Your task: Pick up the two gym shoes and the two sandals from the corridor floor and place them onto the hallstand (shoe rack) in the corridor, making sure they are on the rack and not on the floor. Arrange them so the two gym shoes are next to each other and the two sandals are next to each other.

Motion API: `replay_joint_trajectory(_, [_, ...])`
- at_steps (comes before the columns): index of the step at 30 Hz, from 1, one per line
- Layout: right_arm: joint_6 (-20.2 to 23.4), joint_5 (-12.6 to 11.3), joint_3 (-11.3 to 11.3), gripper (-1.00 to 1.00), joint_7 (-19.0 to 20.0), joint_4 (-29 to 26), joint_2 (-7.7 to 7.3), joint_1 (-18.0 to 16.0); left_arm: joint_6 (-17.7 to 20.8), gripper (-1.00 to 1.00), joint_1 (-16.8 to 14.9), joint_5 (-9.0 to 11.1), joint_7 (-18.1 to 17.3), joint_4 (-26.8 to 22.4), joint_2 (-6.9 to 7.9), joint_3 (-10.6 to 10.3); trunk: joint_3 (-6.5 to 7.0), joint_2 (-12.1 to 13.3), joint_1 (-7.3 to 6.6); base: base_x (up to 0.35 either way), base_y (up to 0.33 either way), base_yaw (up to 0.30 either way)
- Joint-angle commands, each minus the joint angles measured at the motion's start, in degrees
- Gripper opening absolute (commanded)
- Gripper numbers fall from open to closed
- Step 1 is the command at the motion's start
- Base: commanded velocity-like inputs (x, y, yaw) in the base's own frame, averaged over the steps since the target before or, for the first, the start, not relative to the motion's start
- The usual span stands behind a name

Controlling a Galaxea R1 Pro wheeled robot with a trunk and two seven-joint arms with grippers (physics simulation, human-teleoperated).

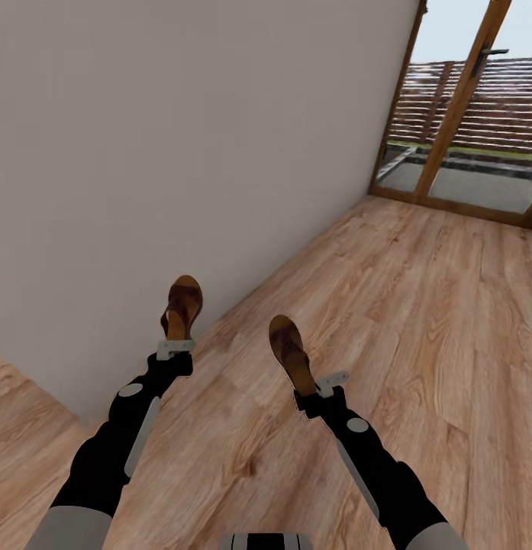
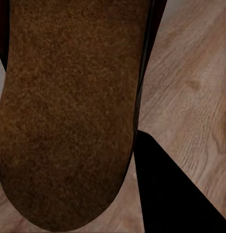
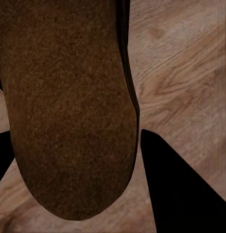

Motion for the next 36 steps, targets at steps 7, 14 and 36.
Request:
replay_joint_trajectory(7, [0.3, -0.2, 0.0, -1.0, -0.1, -0.1, 0.01, 0.0, 0.4, -1.0, 0.0, 0.2, -0.1, -0.1, 0.04, 0.0, 0.28, 0.0, 0.02, 0.343, -0.029, -0.279])
replay_joint_trajectory(14, [0.3, -0.2, 0.0, -1.0, -0.1, -0.1, 0.01, 0.0, 0.4, -1.0, 0.0, 0.2, -0.1, -0.1, 0.04, 0.0, 0.64, 0.0, 0.02, 0.305, -0.141, -0.274])
replay_joint_trajectory(36, [0.3, -0.2, 0.0, -1.0, -0.1, -0.1, 0.01, 0.0, 0.4, -1.0, 0.0, 0.2, -0.1, -0.1, 0.04, 0.0, 1.78, 0.0, 0.02, 0.301, -0.088, -0.27])
